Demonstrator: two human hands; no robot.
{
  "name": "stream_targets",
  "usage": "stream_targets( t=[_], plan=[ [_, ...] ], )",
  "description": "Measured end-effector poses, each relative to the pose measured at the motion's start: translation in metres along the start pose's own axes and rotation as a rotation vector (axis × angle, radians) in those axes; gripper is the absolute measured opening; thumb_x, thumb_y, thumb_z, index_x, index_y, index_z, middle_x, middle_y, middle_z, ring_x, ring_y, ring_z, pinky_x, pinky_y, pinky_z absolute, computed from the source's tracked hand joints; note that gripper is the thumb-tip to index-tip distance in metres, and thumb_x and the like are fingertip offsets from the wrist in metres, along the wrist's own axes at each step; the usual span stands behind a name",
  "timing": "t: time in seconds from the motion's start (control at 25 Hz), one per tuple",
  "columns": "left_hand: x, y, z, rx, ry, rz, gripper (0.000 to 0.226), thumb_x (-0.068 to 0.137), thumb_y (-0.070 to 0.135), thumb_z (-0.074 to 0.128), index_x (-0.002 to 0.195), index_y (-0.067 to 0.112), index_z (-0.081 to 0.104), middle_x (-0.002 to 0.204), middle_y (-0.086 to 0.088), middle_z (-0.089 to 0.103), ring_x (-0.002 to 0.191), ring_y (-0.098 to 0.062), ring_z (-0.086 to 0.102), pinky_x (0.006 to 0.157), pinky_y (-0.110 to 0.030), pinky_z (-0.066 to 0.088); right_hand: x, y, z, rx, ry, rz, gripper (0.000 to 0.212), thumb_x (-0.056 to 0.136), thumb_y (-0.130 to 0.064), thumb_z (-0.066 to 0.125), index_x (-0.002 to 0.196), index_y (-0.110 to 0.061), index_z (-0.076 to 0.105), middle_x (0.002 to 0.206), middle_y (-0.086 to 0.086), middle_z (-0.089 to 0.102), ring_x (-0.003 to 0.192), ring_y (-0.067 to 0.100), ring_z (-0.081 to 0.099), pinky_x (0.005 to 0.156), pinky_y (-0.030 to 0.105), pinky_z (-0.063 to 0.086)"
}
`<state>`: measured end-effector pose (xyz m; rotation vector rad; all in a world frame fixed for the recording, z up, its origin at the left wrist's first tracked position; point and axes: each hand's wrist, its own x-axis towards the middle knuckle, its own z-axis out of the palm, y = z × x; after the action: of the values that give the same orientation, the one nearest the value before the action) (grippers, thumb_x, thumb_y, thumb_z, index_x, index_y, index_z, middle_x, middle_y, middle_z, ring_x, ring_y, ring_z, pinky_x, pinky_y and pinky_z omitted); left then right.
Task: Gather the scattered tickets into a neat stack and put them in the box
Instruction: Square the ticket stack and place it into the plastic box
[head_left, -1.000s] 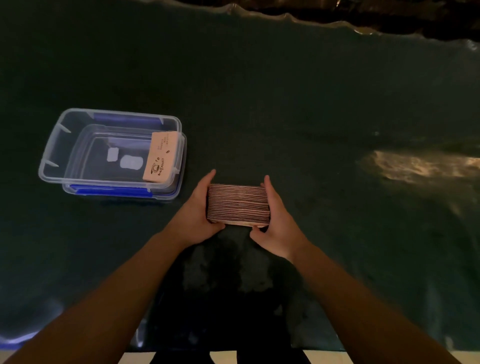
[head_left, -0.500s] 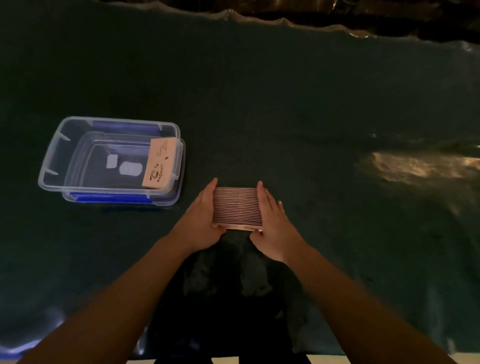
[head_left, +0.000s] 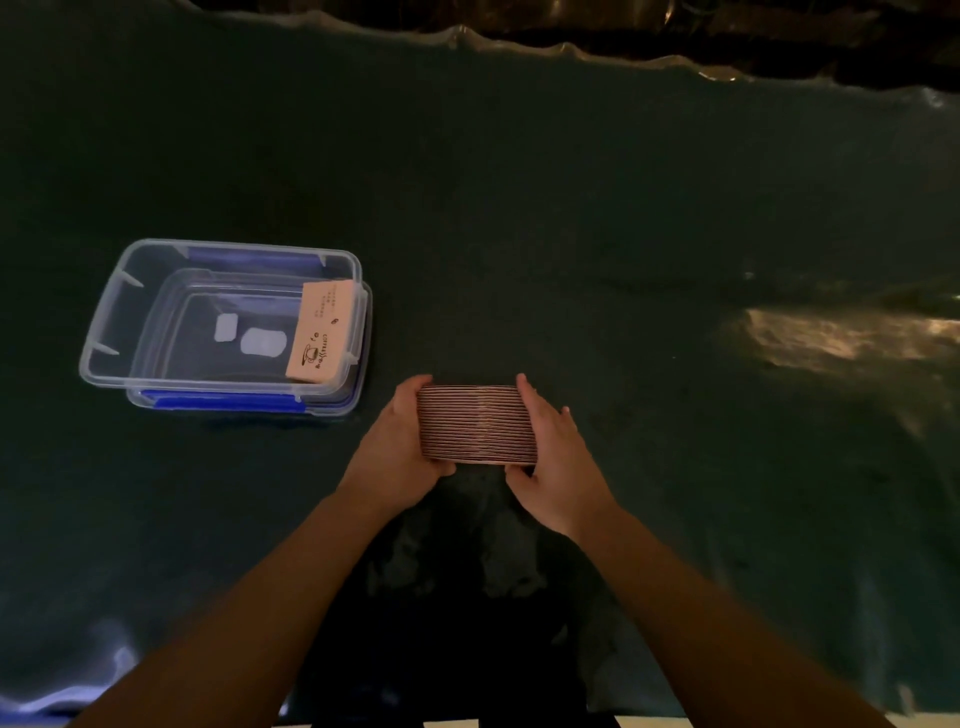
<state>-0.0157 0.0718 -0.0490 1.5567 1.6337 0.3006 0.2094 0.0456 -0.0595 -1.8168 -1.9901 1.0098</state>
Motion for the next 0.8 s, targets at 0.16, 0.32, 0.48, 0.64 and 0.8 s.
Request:
stream_targets(
  t=[0.16,0.32,0.48,0.64,0.8],
  plan=[
    [0.000,-0.002,0.007,0.020,0.009,0.039,0.135,0.071,0.021,0.093,0.164,0.032,-0.004,0.162,-0.011,0.038,0.153,-0.033,0.033,0.127,-0.059,0.023,0.001,-0.001,0.005,-0.044,-0.017,0.025,0.119,0.088,-0.023,0.074,0.168,-0.035,-0.014,0.176,0.006,0.026,0.165,0.025,0.013,0.129,0.042,-0.006],
    [0.002,0.001,0.003,0.169,0.008,0.127,0.133,0.072,0.027,0.092,0.163,0.038,-0.005,0.163,-0.011,0.040,0.151,-0.030,0.035,0.126,-0.053,0.021,0.004,-0.001,0.004,-0.060,-0.019,0.017,0.119,0.088,-0.025,0.075,0.168,-0.035,-0.013,0.176,0.005,0.026,0.165,0.024,0.015,0.129,0.042,-0.003],
    [0.001,0.000,0.001,0.111,0.027,0.152,0.116,0.070,0.021,0.093,0.158,0.033,0.019,0.160,-0.009,0.042,0.151,-0.032,0.035,0.124,-0.053,0.030,0.001,0.000,0.000,0.000,0.007,0.001,0.114,0.087,-0.019,0.077,0.169,-0.033,-0.001,0.171,0.002,0.032,0.162,0.022,0.022,0.134,0.051,0.002],
    [0.003,-0.005,-0.001,0.041,0.024,0.082,0.130,0.067,0.025,0.096,0.165,0.027,0.010,0.165,-0.010,0.039,0.156,-0.033,0.028,0.129,-0.057,0.012,-0.003,0.003,0.004,0.052,0.027,0.048,0.124,0.083,-0.028,0.078,0.170,-0.030,-0.010,0.170,-0.004,0.034,0.158,0.009,0.022,0.131,0.044,-0.008],
    [0.004,-0.012,0.006,0.083,0.041,0.123,0.117,0.072,0.028,0.093,0.164,0.024,0.020,0.165,-0.007,0.037,0.156,-0.027,0.024,0.129,-0.051,0.001,0.003,0.007,0.013,0.032,0.016,0.079,0.118,0.081,-0.038,0.069,0.171,-0.019,-0.004,0.178,0.001,0.019,0.165,0.014,0.003,0.126,0.035,-0.018]
  ],
)
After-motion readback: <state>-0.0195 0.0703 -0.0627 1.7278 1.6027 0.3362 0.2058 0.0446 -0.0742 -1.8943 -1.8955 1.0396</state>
